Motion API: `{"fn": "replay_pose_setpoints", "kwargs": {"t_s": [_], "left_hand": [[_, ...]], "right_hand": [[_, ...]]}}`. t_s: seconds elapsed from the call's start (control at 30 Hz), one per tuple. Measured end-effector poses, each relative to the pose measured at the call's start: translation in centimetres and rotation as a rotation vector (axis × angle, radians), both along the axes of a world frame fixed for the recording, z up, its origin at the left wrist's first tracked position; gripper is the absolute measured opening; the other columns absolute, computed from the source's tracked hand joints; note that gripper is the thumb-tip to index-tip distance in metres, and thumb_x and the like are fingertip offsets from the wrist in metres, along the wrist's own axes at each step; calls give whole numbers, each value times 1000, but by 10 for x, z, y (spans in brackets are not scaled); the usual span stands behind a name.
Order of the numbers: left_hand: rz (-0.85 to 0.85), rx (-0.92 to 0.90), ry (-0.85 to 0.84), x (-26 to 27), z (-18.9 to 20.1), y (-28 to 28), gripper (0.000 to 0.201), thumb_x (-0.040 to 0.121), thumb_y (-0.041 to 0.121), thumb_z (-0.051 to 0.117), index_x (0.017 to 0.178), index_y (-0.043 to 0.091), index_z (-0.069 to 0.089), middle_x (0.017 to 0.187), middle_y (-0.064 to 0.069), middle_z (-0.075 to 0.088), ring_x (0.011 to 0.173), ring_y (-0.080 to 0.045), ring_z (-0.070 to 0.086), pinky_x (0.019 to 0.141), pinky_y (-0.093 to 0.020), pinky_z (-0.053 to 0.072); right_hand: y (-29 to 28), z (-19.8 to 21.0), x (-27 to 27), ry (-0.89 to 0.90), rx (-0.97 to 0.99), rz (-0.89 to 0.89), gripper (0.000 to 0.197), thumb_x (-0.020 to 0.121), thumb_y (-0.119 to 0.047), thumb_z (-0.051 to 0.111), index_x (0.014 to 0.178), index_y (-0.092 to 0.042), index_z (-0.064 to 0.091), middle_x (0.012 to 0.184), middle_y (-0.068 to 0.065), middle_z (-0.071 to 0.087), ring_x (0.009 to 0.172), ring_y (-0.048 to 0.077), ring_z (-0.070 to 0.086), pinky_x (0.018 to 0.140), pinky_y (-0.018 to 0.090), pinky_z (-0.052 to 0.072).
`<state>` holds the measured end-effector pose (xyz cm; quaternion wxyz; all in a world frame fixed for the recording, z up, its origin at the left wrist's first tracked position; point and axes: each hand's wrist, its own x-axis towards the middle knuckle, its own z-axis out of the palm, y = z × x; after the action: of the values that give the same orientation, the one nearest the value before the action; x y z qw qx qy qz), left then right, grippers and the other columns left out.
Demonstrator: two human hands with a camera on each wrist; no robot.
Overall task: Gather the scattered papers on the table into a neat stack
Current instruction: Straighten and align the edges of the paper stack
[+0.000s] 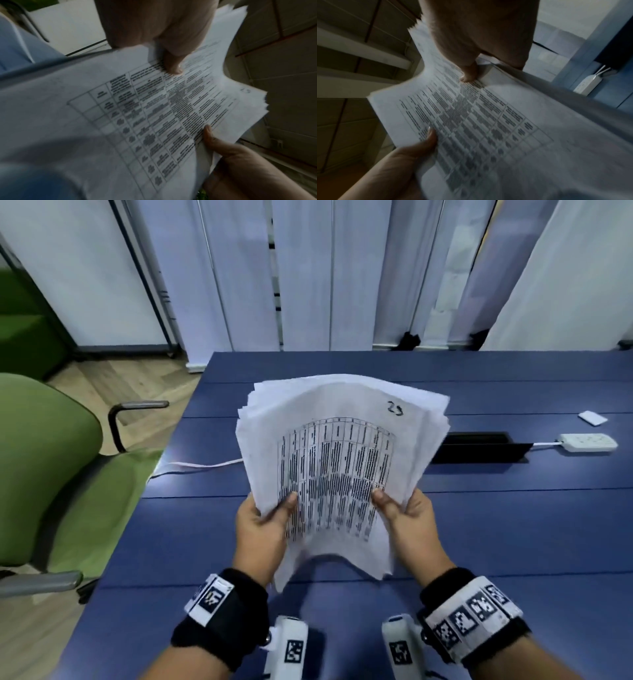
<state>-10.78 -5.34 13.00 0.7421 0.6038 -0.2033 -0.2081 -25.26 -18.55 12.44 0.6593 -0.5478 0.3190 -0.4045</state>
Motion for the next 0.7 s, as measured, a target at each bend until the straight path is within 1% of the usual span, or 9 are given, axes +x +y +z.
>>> {"fn": "replay_pose_setpoints", "kwargs": {"t_s": [0.07,0.2,0.3,0.37,0.43,0.5,0.57,0.63,0.7], "left_hand": [[12,-54,-31,-3,5,-3,24,87,-12,58,100,8,67,84,15,75,83,1,69,72,-13,52],[-6,-61,-28,5,-1,0,28,77,-13,68,96,7,68,85,10,76,81,-2,70,73,-20,55],[-48,-43,-33,14,-7,5,40,63,-10,78,100,-1,68,88,3,77,80,-7,71,76,-23,57],[-109,-60,-29,18,-9,5,44,57,-4,78,100,-1,66,86,2,77,79,-7,71,74,-21,56],[-169,-82,-22,18,-8,2,44,56,-3,76,99,1,66,87,2,77,80,-8,71,73,-21,56],[-211,-87,-18,14,-5,-1,44,58,-6,75,100,1,67,90,0,77,82,-10,71,74,-22,56],[-235,-84,-1,15,-5,-3,45,57,-5,76,101,2,68,92,-2,77,84,-12,72,74,-23,56],[-204,-119,24,25,-9,-4,50,55,-1,83,102,5,66,93,-2,77,85,-12,72,73,-23,56],[-176,-141,41,33,-12,-5,66,49,14,94,107,5,62,95,-1,76,87,-13,71,73,-24,56]], "right_hand": [[3,1,1,17,-16,-19,21,91,3,56,110,5,62,82,-14,74,82,-1,69,76,14,54],[1,0,-3,22,-28,12,28,84,7,63,111,6,59,84,-11,75,83,0,70,77,15,55],[-7,-6,-9,0,-33,-15,71,61,-8,86,119,6,50,105,9,71,98,14,69,82,21,55],[-9,-8,-9,8,-35,0,91,50,-16,92,126,6,47,113,17,67,106,22,66,89,27,55],[-7,-7,-7,9,-59,0,85,52,-3,86,127,7,48,112,14,69,100,18,67,90,28,55],[-2,-1,-4,28,-67,10,71,57,3,82,122,9,53,106,9,73,93,14,70,83,27,58],[-1,5,-4,37,-84,34,72,55,-2,83,120,6,54,105,6,74,95,15,71,83,29,58],[-8,7,-6,29,-103,0,81,52,-10,86,123,-1,50,111,8,70,104,18,68,89,32,56],[-15,8,-7,-2,-106,-39,87,51,-21,91,125,-5,48,116,9,67,108,20,66,93,35,54]]}}
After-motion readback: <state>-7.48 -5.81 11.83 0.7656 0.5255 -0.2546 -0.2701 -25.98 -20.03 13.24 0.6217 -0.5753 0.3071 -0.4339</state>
